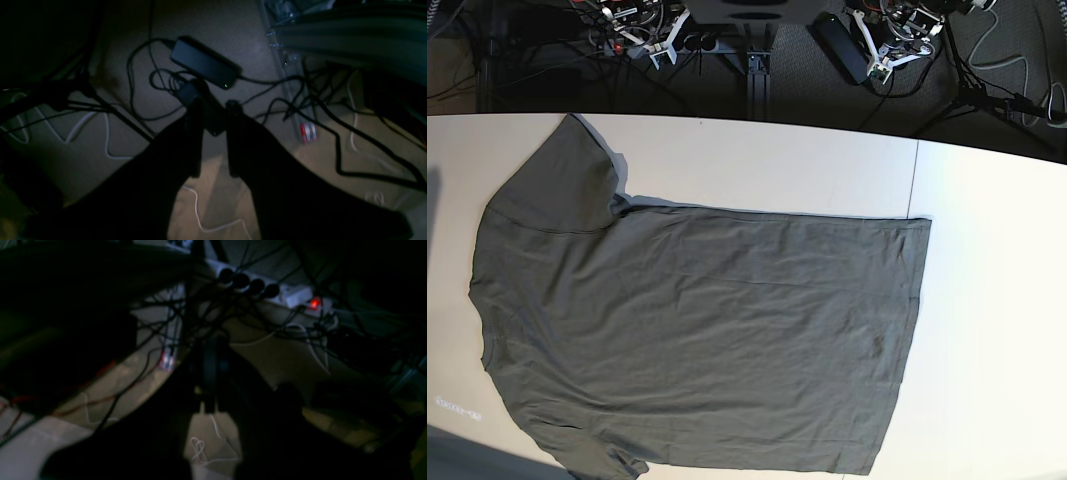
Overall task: Fold the T-shirt properly
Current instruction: 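Move both grippers toward the shirt's shoulder corners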
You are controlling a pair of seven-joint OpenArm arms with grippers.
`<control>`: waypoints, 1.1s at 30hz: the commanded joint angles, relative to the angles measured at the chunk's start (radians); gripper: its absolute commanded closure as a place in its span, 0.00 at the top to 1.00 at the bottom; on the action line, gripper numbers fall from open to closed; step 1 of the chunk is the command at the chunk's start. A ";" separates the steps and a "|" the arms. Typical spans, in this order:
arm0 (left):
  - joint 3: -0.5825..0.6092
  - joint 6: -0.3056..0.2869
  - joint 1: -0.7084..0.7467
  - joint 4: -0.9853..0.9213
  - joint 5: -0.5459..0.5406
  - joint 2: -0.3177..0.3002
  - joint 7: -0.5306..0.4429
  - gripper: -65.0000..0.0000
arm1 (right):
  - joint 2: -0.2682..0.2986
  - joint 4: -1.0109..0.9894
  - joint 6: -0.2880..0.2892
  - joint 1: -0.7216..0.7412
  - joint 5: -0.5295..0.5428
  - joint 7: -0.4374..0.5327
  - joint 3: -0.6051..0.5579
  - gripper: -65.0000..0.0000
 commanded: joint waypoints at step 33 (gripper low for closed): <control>-0.424 -0.412 0.653 1.293 -0.304 -0.338 0.236 0.24 | 0.454 1.260 -0.028 -0.734 0.248 -0.352 0.057 0.17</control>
